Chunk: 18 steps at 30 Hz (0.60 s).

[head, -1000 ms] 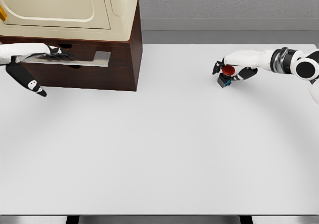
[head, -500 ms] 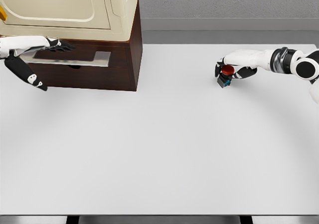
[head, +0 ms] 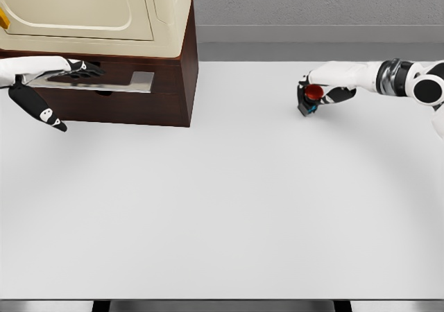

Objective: Open the cabinet drawer with left arm, and place a switch into the drawer with right arm

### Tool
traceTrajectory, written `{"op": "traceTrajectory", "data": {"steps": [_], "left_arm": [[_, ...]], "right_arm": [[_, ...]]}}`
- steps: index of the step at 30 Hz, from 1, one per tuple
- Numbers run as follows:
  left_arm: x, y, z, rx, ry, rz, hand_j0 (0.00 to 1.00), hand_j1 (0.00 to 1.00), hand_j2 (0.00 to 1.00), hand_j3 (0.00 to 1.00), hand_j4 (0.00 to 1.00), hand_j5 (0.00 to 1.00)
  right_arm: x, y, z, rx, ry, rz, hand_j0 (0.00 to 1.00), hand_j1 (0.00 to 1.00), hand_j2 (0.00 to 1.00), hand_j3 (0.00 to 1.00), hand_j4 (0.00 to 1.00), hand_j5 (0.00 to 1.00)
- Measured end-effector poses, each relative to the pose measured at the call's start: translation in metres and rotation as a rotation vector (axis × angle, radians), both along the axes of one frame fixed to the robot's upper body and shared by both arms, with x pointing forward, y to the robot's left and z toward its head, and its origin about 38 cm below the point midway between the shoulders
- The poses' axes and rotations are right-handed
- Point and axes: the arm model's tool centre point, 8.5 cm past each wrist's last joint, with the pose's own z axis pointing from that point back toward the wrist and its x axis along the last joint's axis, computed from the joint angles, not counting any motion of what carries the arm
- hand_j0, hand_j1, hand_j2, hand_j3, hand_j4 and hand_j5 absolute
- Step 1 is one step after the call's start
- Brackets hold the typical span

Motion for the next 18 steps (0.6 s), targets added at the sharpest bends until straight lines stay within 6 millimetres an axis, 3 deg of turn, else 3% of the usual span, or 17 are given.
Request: {"op": "traceTrajectory", "data": {"steps": [10, 18], "left_arm": [[-0.003, -0.001, -0.005, -0.006, 0.016, -0.005, 1.00, 1.00, 1.00, 1.00, 1.00, 1.00], [-0.005, -0.001, -0.009, -0.019, 0.028, -0.005, 1.00, 1.00, 1.00, 1.00, 1.00, 1.00]], "right_arm": [[-0.007, 0.015, 0.018, -0.003, -0.055, 0.085, 0.48, 0.48, 0.48, 0.48, 0.48, 0.48], [-0.023, 0.024, 0.040, -0.037, -0.120, 0.167, 0.48, 0.48, 0.48, 0.48, 0.48, 0.48]]}}
